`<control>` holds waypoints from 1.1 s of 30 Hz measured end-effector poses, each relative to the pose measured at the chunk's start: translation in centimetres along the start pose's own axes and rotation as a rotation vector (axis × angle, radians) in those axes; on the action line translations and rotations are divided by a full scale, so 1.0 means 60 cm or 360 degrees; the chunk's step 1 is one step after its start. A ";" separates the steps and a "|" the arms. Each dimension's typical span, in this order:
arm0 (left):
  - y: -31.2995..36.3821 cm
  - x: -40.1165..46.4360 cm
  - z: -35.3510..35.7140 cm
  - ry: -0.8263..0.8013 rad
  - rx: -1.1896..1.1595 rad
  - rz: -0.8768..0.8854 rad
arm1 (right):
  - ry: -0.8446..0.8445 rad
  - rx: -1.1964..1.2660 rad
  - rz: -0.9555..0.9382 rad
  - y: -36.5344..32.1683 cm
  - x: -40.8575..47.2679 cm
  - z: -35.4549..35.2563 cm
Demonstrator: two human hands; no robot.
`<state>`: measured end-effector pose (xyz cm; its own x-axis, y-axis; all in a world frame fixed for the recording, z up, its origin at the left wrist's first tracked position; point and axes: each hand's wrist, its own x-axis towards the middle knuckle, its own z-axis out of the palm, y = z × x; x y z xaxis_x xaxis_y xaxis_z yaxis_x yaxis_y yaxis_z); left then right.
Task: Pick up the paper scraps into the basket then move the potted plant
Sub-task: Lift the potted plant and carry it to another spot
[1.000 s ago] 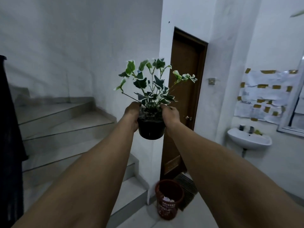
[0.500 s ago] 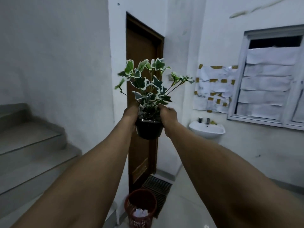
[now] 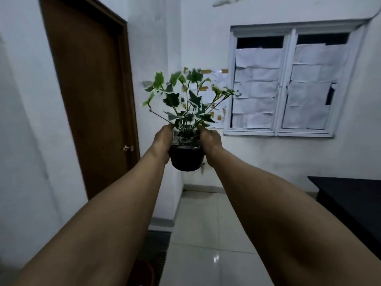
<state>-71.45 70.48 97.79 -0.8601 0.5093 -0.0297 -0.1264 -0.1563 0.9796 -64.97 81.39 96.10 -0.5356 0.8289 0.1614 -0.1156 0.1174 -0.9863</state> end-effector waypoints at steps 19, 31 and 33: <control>-0.033 0.442 0.399 -0.0328 -0.0133 -0.0032 | 0.0262 -0.0180 0.0028 0.037 0.542 -0.177; -0.076 0.784 0.562 -0.0585 -0.0018 -0.0102 | 0.0566 -0.0087 0.0247 0.110 0.861 -0.182; -0.076 0.830 0.593 -0.0607 0.0009 -0.0066 | 0.0625 -0.0096 0.0237 0.117 0.907 -0.190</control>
<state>-96.11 126.68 98.91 -0.6086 0.7934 0.0059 -0.1534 -0.1249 0.9802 -85.40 133.55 97.58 -0.1821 0.9833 0.0037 -0.0054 0.0028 -1.0000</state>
